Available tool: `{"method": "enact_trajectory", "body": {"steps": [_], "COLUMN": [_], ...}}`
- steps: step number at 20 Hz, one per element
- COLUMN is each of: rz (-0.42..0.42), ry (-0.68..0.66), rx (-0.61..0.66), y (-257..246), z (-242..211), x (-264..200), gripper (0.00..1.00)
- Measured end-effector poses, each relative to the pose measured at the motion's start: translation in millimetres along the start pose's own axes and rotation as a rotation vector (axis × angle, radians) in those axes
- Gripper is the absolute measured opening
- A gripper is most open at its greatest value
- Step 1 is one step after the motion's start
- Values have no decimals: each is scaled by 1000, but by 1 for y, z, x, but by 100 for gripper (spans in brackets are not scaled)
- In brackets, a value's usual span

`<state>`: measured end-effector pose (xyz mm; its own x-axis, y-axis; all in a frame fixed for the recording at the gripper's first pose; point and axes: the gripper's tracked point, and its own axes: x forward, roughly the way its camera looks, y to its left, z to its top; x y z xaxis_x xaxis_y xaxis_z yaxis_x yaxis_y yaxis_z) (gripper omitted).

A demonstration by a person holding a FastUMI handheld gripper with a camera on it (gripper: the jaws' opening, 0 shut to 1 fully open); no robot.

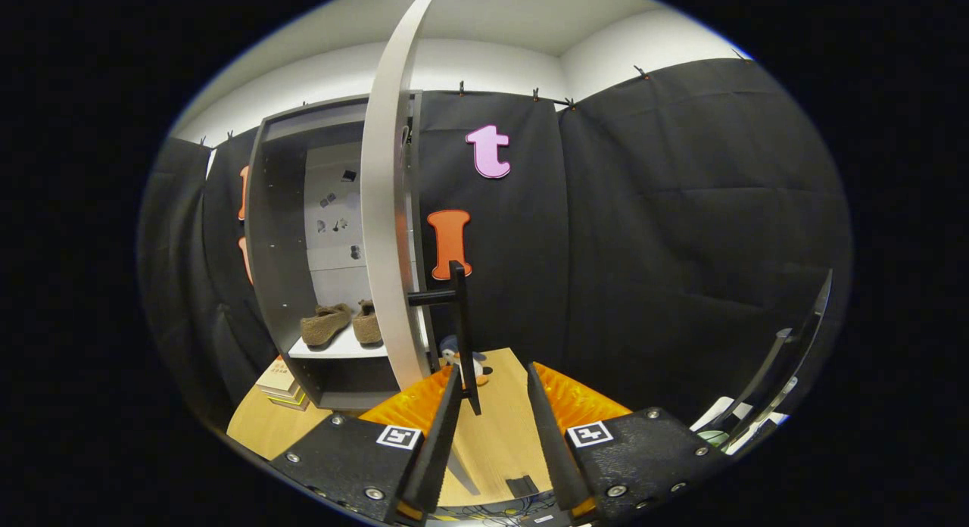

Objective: Open the shoe cabinet door, grab the shoes and put them into the shoe cabinet, then close the shoe cabinet door.

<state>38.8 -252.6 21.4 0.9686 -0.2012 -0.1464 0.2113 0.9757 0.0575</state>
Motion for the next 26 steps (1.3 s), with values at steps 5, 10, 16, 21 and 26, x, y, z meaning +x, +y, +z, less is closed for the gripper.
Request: {"method": "enact_trajectory", "body": {"steps": [5,10,16,21,26], "rz": [49,122,244,357,440], "ry": [-17,-27,-35,-38,-52], "rx": [22,36,12,9,17], "y": [12,21,42,92,121], "z": [0,1,17,10,10], "x": [-3,-6,-23,-18,-11], "gripper": [54,54,54,54,55]}}
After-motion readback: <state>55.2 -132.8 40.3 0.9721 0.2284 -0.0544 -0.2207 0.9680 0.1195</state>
